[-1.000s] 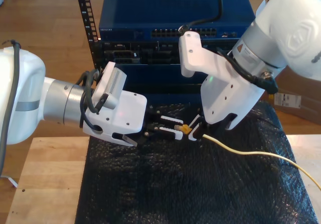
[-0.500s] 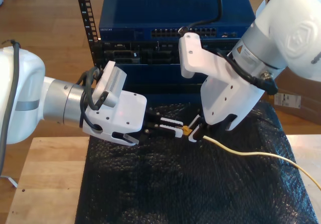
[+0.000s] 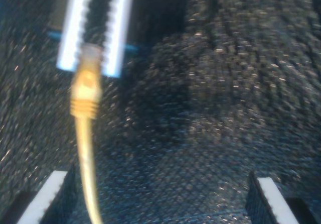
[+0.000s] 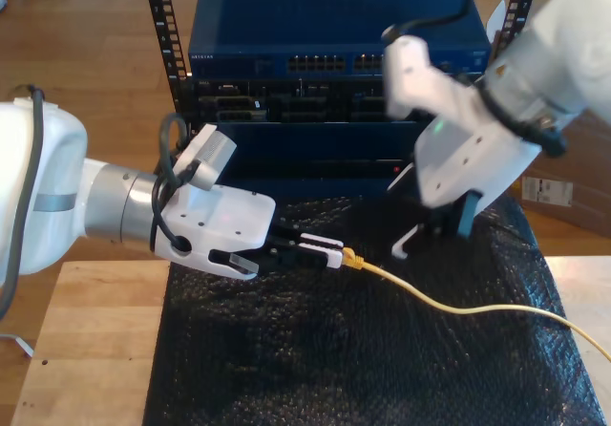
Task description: Grab the cable and plug it in
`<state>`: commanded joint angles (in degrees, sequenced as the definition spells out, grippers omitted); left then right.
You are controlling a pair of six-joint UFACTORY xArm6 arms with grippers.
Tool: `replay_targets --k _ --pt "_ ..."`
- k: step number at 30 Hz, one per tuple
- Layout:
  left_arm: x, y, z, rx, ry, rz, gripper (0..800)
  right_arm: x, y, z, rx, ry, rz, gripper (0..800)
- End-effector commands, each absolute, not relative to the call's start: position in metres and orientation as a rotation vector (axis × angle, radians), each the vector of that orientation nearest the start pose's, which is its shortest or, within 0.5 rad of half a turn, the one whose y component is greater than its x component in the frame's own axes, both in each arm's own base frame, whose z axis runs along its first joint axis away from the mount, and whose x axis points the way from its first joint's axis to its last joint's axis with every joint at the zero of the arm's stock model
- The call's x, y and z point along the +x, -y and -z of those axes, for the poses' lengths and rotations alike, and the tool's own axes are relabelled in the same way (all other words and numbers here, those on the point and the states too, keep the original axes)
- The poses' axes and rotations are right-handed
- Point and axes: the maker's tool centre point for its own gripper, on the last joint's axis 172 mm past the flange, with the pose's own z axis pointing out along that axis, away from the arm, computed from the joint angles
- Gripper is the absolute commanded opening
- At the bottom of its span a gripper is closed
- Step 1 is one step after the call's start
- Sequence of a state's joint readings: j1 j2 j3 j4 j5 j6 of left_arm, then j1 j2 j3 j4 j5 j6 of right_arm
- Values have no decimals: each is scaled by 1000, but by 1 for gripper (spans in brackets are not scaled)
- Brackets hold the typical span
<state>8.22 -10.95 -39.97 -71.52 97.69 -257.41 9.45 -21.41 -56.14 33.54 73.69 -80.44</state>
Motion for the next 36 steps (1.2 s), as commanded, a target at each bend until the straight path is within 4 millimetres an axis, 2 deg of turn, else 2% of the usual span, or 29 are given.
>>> replay_targets --k 6,9,14,19,21,24,27,32,36 --pt "326 215 -312 1450 1014 -652 1 374 -192 -338 -2013 1768 563 797" --pt "331 209 -318 1438 1001 -661 1 368 -191 -354 -1965 1854 631 797" --pt "337 192 -327 1421 875 -577 1 359 -190 -375 -1917 1946 740 797" --pt "340 183 -332 1425 783 -503 1 353 -191 -386 -1888 2016 849 794" --pt "338 183 -333 1413 780 -496 1 349 -198 -390 -1864 2039 876 793" --pt "334 183 -334 1385 762 -475 1 340 -221 -392 -1794 2091 889 793" --pt "337 180 -340 1355 725 -480 1 339 -238 -402 -1736 2147 958 793" --pt "337 178 -351 1294 694 -471 2 341 -248 -418 -1677 2222 1123 791" --pt "336 177 -362 1228 675 -456 2 336 -267 -421 -1594 2284 1178 792"
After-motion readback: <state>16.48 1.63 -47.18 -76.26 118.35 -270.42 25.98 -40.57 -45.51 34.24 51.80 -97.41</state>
